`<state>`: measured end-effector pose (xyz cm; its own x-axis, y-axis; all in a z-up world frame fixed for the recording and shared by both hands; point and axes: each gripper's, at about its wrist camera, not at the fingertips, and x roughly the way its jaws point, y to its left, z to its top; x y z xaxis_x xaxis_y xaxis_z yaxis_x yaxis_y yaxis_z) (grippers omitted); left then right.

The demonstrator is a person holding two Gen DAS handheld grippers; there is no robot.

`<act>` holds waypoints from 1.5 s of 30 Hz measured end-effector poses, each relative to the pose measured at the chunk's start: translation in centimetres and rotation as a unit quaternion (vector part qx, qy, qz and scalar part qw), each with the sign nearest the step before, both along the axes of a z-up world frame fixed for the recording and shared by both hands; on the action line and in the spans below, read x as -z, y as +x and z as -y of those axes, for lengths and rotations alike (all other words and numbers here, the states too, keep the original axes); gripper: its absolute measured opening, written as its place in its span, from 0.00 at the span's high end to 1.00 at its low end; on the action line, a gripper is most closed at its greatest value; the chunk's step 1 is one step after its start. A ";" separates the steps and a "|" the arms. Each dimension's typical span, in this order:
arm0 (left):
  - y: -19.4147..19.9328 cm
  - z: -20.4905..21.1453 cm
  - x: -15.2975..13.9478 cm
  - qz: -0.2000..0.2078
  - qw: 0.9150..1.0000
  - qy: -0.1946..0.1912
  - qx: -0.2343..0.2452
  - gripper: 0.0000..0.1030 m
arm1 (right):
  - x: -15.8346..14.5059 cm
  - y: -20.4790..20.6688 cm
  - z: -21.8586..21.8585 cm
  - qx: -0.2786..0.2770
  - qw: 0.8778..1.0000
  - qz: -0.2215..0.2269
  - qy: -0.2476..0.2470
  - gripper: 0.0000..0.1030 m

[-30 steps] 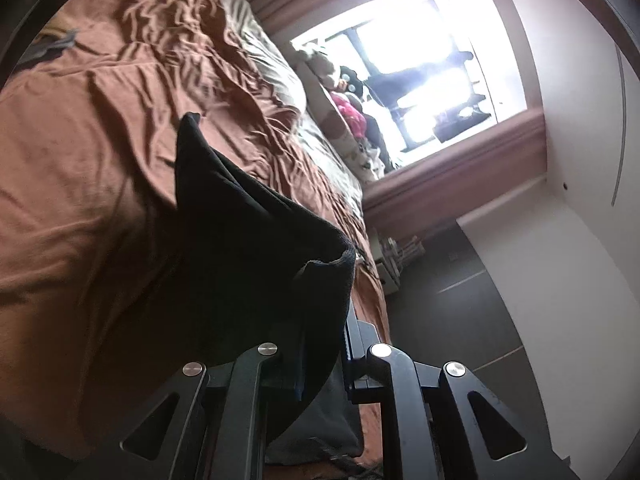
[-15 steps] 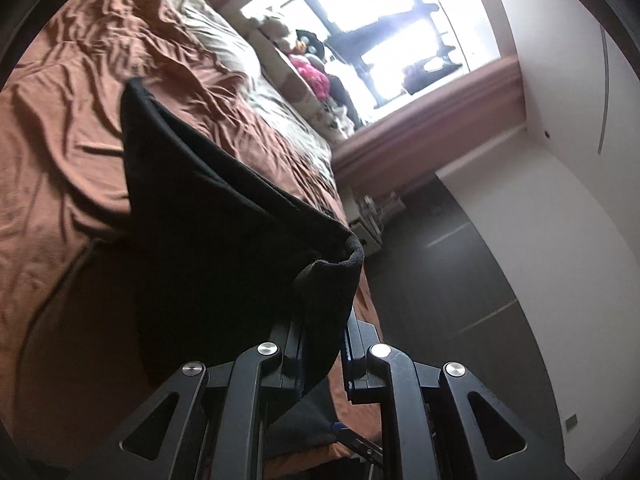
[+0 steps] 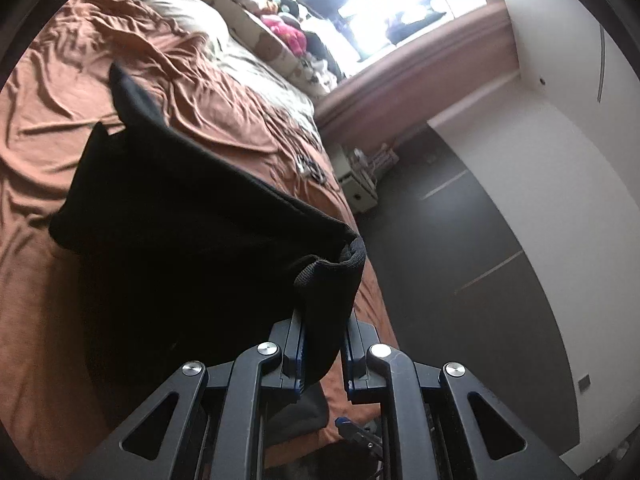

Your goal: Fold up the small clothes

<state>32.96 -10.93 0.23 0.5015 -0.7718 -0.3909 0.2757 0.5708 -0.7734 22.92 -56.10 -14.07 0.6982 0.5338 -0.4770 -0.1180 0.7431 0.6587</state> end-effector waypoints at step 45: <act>-2.6 19.8 12.5 -0.103 0.968 0.136 0.187 0.77 | 4.0 -5.2 10.3 0.088 0.993 -0.062 0.047 0.42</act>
